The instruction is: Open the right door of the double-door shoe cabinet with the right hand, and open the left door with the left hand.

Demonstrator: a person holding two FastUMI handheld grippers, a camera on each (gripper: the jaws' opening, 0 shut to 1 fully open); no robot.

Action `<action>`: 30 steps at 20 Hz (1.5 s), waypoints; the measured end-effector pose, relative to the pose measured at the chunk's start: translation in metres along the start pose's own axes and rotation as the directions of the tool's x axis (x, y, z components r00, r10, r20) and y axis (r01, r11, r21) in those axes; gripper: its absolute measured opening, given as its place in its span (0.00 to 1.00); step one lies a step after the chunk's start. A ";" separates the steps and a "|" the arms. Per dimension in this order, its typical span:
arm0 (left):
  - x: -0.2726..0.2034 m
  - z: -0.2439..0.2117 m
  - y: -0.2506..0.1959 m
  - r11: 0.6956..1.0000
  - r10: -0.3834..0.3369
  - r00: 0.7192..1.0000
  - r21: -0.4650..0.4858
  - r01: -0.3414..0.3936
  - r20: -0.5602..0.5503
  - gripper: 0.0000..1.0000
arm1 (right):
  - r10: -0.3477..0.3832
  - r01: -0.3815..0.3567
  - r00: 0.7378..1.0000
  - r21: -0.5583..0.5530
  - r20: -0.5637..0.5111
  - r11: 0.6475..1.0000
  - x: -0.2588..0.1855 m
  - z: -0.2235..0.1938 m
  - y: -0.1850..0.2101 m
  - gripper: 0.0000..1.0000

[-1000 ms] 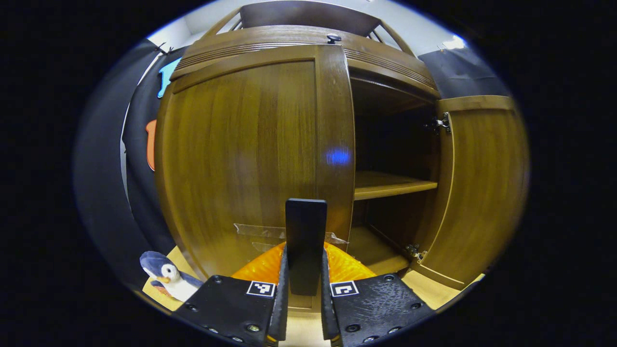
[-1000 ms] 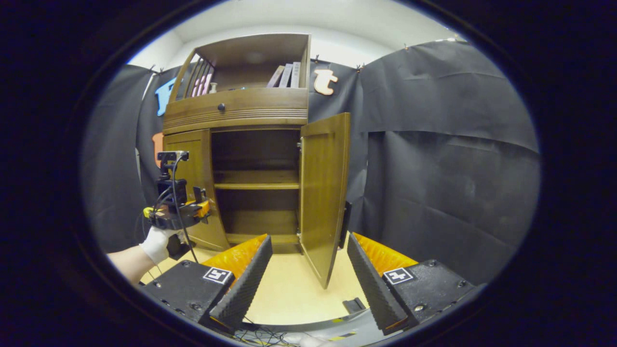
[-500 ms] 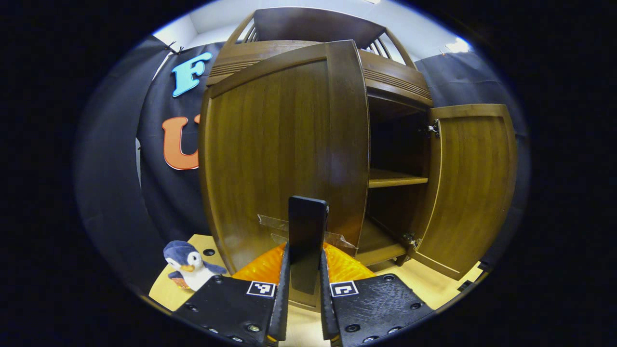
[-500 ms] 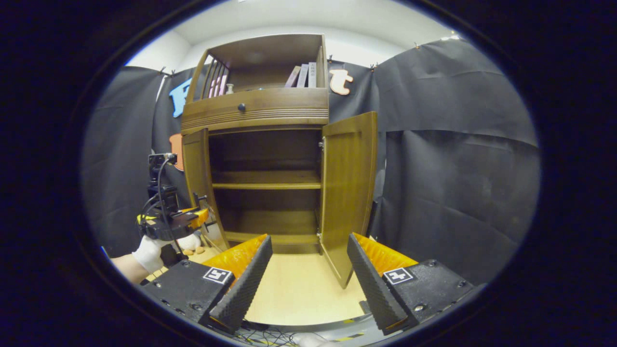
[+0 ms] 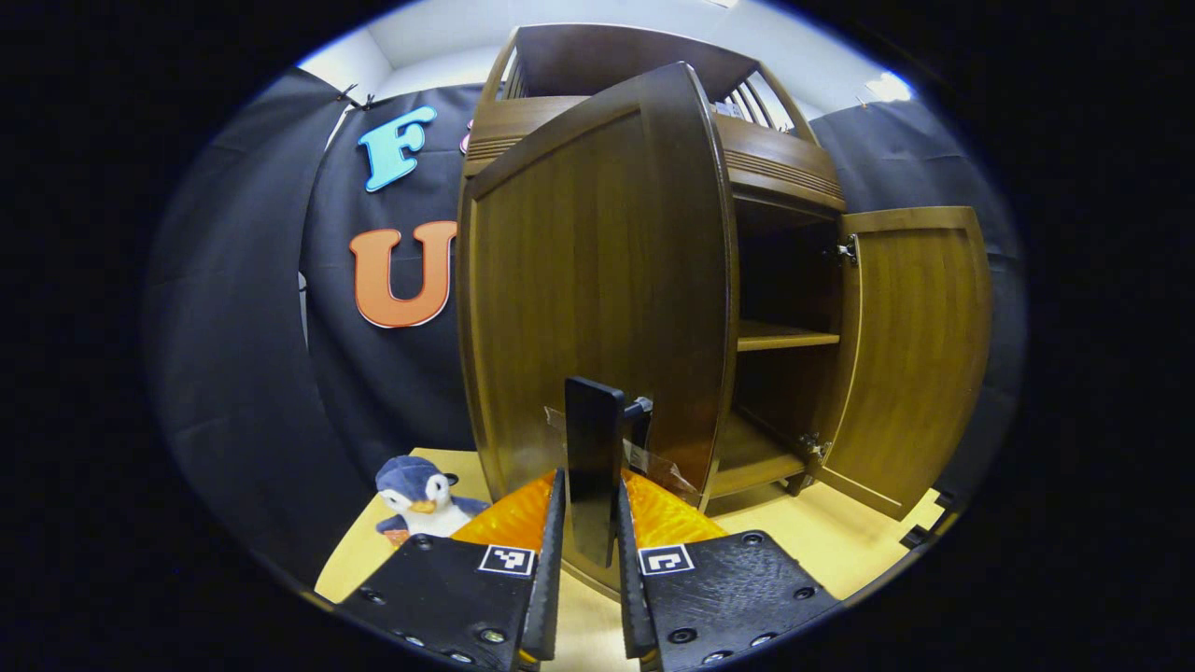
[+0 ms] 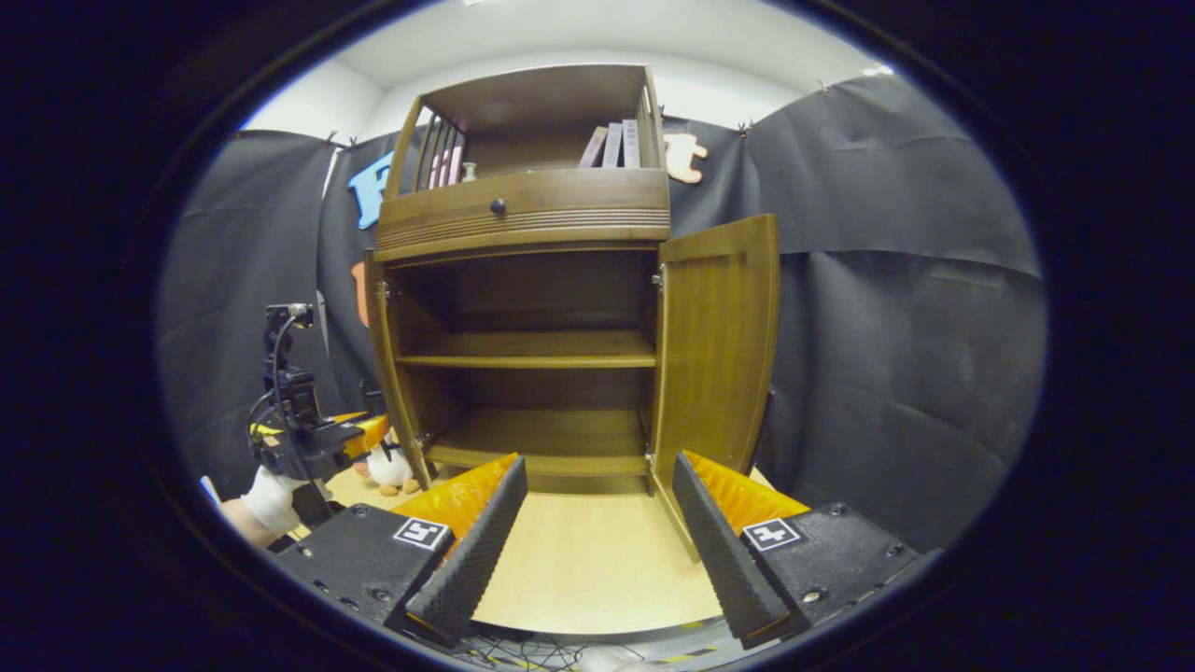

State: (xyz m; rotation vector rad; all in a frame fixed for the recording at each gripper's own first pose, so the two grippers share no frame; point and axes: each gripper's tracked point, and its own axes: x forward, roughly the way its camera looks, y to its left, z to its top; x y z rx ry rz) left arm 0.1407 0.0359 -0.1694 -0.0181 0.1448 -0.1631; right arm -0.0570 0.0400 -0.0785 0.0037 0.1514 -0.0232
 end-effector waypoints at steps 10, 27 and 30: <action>-0.023 -0.001 0.046 0.997 0.070 0.998 0.036 -0.070 0.009 0.18 | 0.044 -0.044 0.999 0.005 -0.016 0.999 0.009 -0.007 0.020 0.99; -0.032 -0.002 0.141 0.999 -0.036 0.997 -0.021 0.038 0.065 0.00 | 0.091 -0.091 0.995 0.003 -0.047 0.996 0.025 -0.015 0.037 0.99; -0.032 -0.003 0.147 0.997 -0.074 0.995 -0.023 0.076 0.073 0.00 | 0.097 -0.098 0.994 -0.004 -0.049 0.995 0.028 -0.015 0.040 1.00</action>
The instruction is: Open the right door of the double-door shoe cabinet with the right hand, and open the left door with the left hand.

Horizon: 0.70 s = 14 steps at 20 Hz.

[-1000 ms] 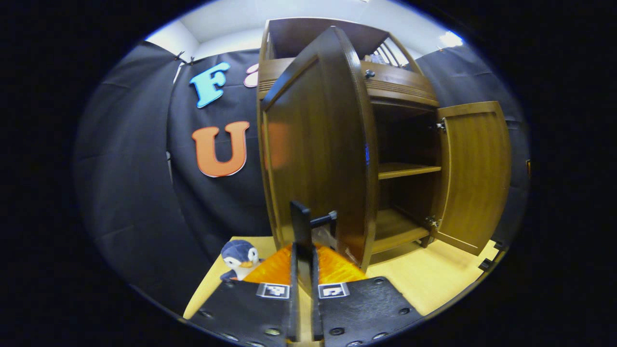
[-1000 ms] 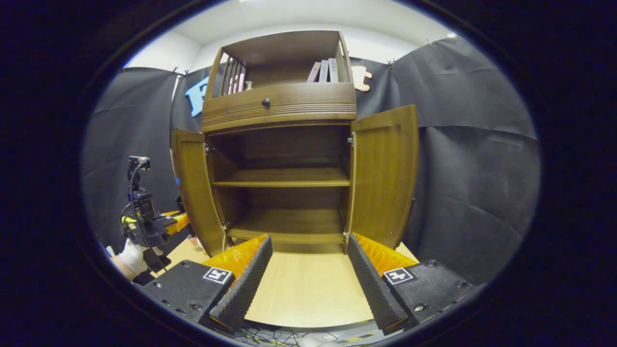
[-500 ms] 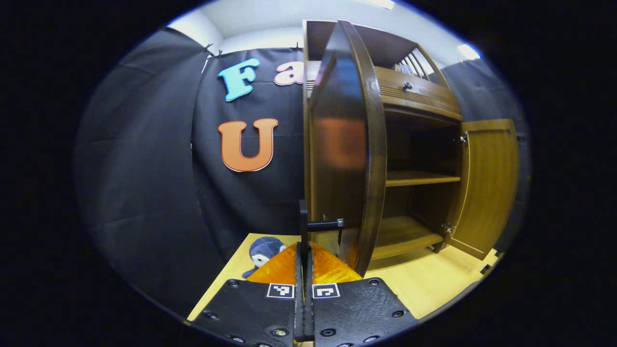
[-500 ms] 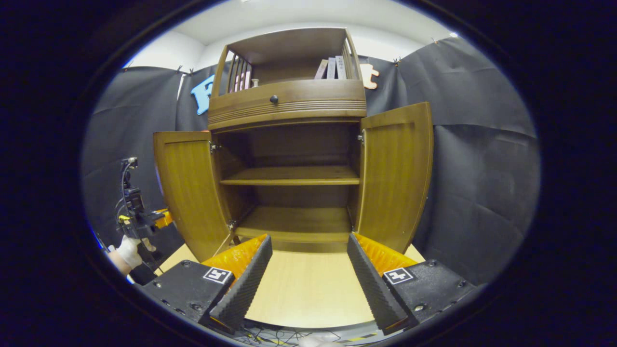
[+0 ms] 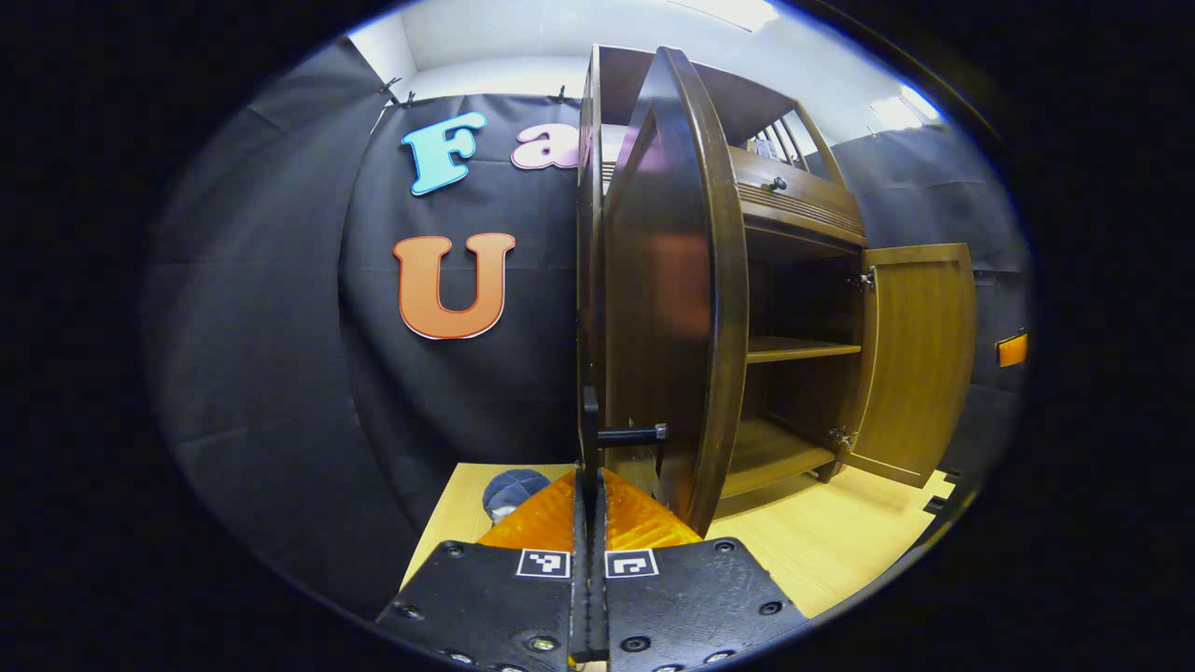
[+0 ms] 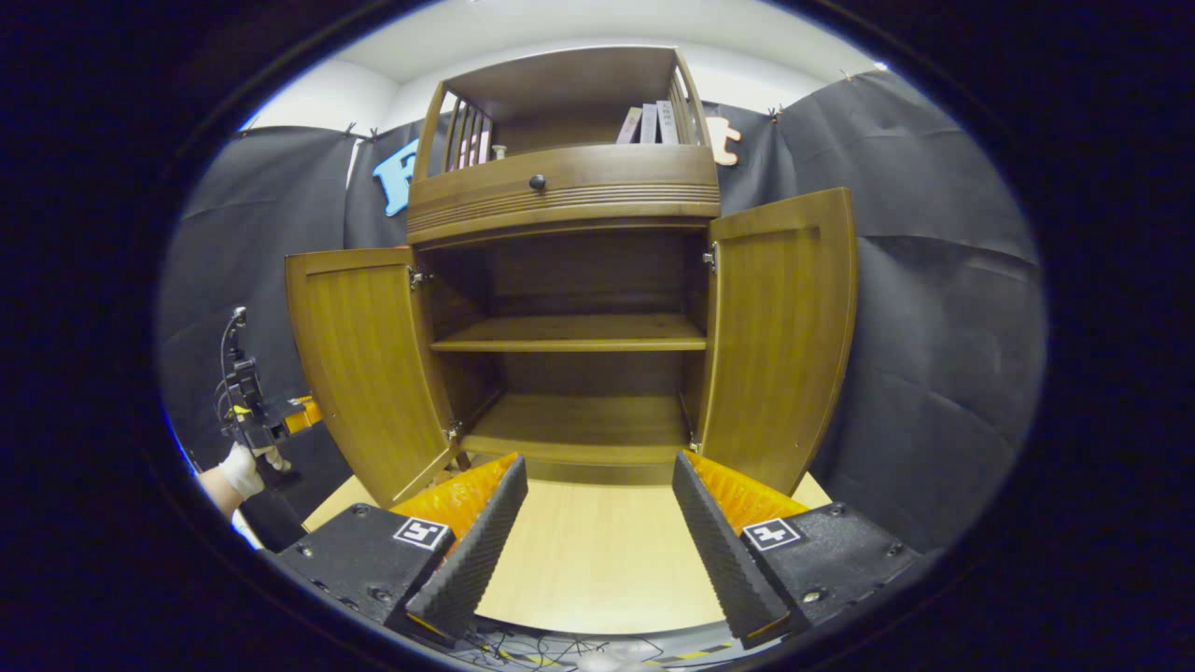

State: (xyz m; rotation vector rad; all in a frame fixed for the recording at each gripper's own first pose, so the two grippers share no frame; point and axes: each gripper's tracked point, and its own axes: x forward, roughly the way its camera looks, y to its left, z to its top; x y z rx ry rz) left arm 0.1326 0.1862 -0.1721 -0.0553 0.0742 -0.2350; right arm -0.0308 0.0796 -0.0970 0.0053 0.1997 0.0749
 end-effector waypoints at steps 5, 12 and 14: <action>0.004 0.000 0.009 0.998 -0.070 0.998 0.005 0.070 -0.006 0.00 | 0.011 -0.011 1.000 -0.011 -0.006 1.000 0.003 0.000 0.003 0.99; 0.000 -0.003 0.013 0.998 -0.060 0.997 0.031 0.062 -0.043 0.01 | 0.021 -0.021 1.000 -0.033 -0.004 0.999 0.004 0.002 0.008 0.99; 0.001 -0.004 0.016 0.999 -0.032 0.998 0.033 0.033 -0.049 0.24 | 0.022 -0.022 1.000 -0.030 0.000 0.999 0.002 0.002 0.007 1.00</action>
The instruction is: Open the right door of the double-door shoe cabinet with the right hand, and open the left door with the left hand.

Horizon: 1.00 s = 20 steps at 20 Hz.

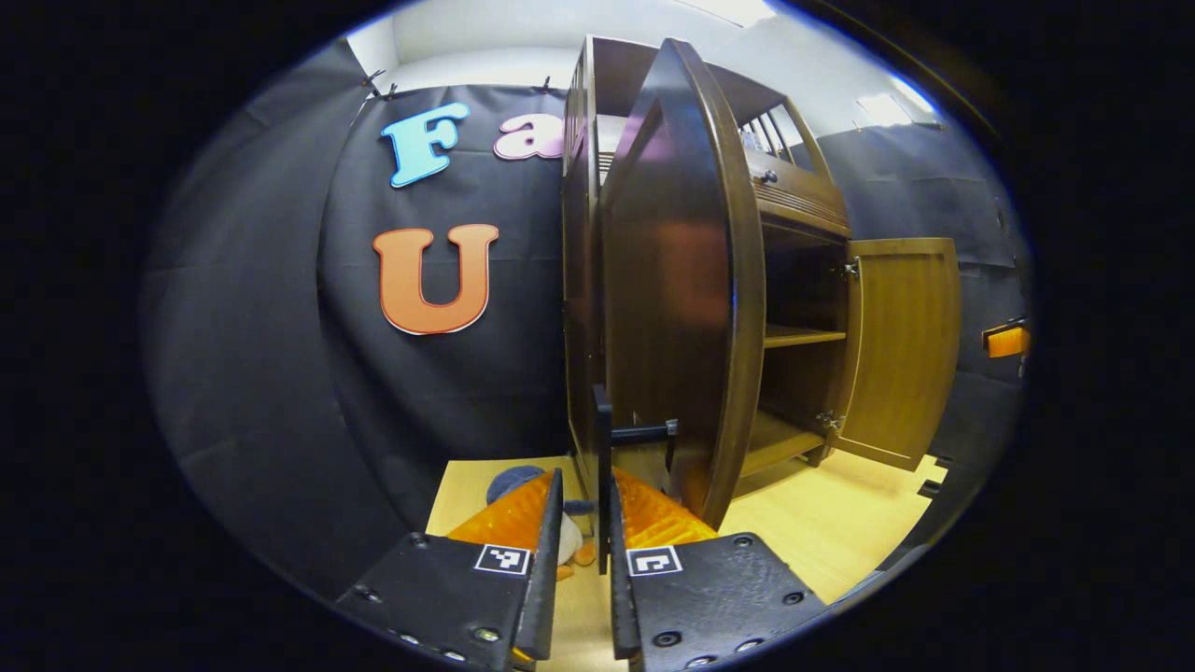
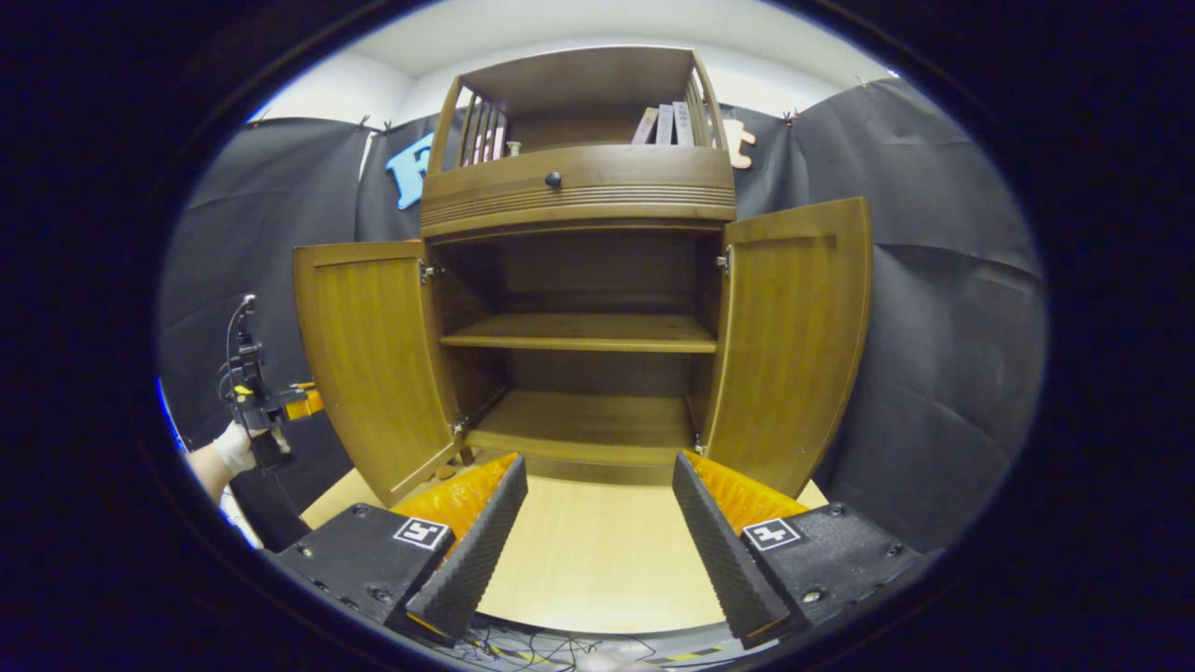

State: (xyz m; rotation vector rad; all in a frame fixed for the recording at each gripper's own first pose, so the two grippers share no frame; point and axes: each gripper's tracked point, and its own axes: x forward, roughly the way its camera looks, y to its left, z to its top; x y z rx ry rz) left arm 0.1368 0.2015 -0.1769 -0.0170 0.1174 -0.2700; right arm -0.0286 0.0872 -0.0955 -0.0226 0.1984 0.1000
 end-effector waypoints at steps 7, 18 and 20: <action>-0.013 0.001 0.007 0.998 0.066 0.998 0.010 -0.066 -0.014 1.00 | 0.003 -0.003 1.000 0.004 0.009 1.000 -0.003 0.001 -0.002 1.00; -0.086 0.069 -0.009 0.969 0.243 0.968 0.022 -0.245 0.065 0.95 | -0.004 0.004 0.999 0.009 0.036 1.000 -0.003 0.012 -0.007 1.00; -0.092 0.085 -0.031 0.966 0.258 0.964 -0.005 -0.258 0.059 0.95 | -0.018 0.017 0.998 0.011 0.058 1.000 0.002 0.024 -0.010 1.00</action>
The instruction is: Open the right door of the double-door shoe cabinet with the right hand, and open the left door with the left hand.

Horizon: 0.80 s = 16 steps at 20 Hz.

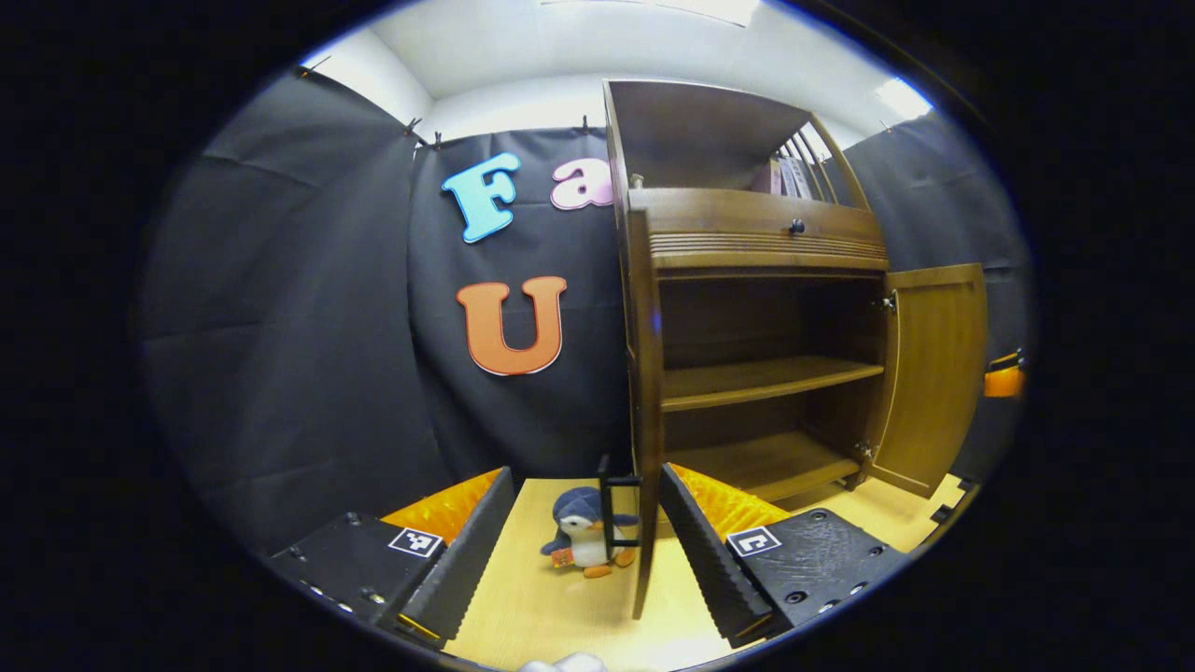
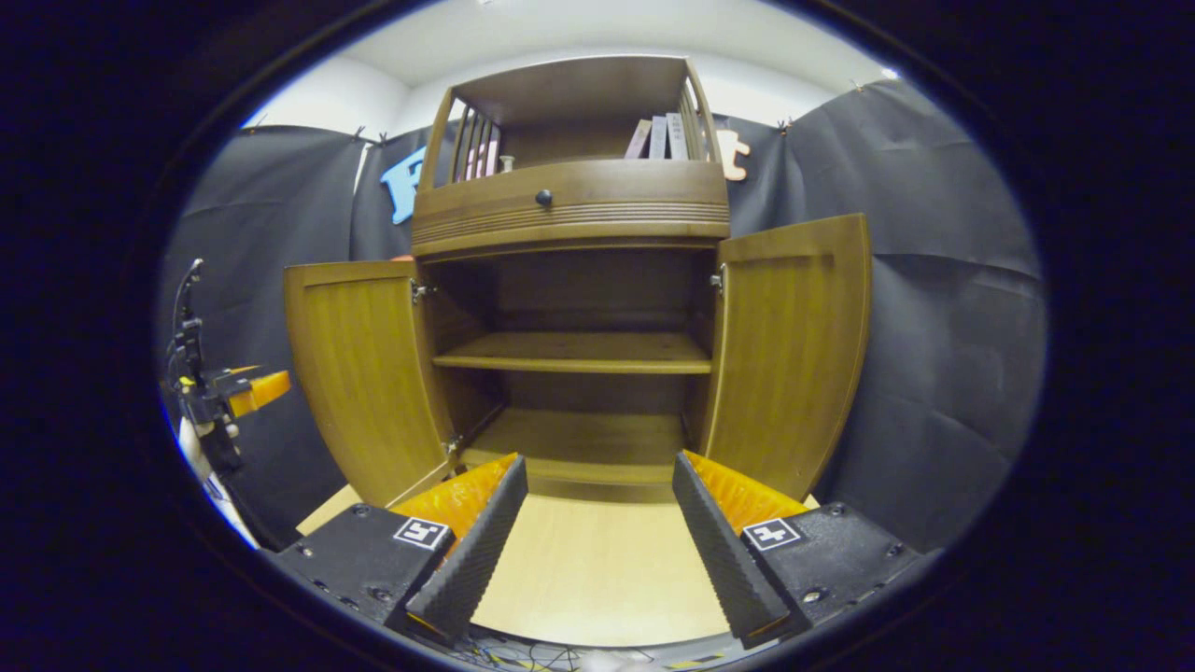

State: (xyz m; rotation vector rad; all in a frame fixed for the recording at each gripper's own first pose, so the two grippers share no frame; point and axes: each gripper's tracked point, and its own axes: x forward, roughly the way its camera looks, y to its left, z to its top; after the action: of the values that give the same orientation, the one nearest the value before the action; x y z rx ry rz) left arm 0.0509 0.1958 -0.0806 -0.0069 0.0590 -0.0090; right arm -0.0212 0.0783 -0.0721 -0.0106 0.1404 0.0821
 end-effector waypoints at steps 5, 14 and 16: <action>-0.016 0.033 -0.063 0.999 0.017 1.000 -0.031 -0.017 0.012 0.95 | -0.034 0.033 0.999 0.017 0.024 0.999 0.001 0.010 -0.011 1.00; -0.023 0.024 -0.150 0.999 -0.045 0.999 0.005 0.045 -0.013 0.93 | -0.108 0.107 0.993 0.021 0.050 0.994 -0.007 0.013 -0.031 1.00; -0.024 0.022 -0.157 0.998 -0.057 0.998 0.005 0.058 -0.022 0.93 | -0.117 0.116 0.992 0.029 0.054 0.993 -0.008 0.015 -0.034 1.00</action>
State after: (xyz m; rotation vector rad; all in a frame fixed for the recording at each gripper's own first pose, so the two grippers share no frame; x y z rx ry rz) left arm 0.0265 0.0396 -0.0558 -0.0027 0.0810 -0.0667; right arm -0.0244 0.0442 -0.0562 0.0093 0.0852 -0.0361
